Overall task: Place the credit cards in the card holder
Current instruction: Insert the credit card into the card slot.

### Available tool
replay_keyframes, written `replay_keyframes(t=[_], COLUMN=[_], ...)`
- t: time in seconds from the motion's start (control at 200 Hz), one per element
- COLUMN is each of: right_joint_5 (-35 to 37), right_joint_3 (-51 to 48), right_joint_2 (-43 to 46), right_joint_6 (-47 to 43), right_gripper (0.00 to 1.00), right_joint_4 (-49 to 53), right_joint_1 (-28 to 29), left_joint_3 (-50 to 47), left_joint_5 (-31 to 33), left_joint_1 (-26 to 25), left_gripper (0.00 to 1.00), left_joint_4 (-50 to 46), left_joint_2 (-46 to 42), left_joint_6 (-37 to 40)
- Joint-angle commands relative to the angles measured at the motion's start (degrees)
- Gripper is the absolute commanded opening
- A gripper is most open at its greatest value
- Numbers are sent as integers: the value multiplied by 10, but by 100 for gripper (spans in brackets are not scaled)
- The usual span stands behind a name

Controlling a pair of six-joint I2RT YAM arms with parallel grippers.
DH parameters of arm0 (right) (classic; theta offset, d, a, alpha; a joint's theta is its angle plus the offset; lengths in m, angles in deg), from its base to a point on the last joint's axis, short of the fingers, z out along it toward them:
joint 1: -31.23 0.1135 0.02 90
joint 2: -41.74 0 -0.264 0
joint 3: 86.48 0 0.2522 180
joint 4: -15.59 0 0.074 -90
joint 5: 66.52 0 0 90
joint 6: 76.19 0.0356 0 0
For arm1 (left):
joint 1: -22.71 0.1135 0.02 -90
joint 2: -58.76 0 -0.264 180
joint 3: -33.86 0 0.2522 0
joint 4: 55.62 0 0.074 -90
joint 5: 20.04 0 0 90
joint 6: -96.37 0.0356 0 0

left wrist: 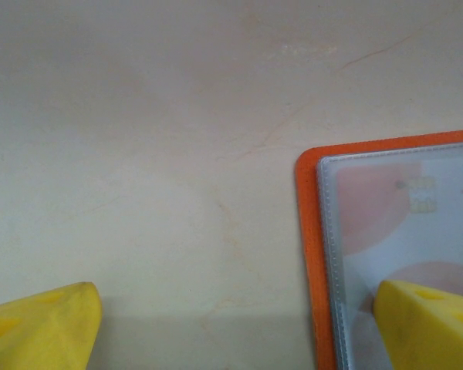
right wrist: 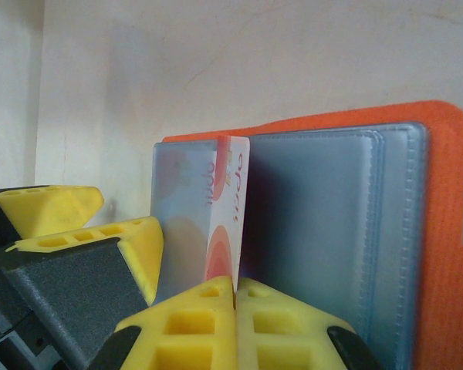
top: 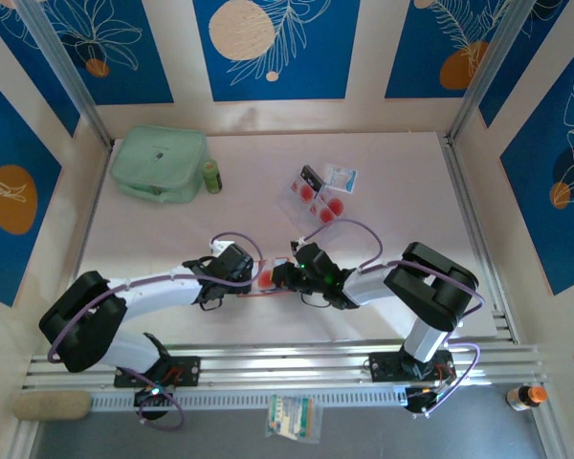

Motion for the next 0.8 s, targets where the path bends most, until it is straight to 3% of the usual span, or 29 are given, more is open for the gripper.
replay_keyframes(t=[0.0, 0.795], right_joint_5=[4, -16], right_joint_3=[-6, 15], right_joint_2=[-3, -18], right_joint_6=[3, 15], right_gripper=[0, 0], right_joint_4=[47, 88], right_joint_1=[9, 6], left_joint_3=[-13, -14], left_joint_5=[-7, -8], left_joint_1=[5, 5], left_gripper=[92, 91], left_joint_4=[-9, -6], left_joint_2=[0, 2], left_joint_6=[-10, -10])
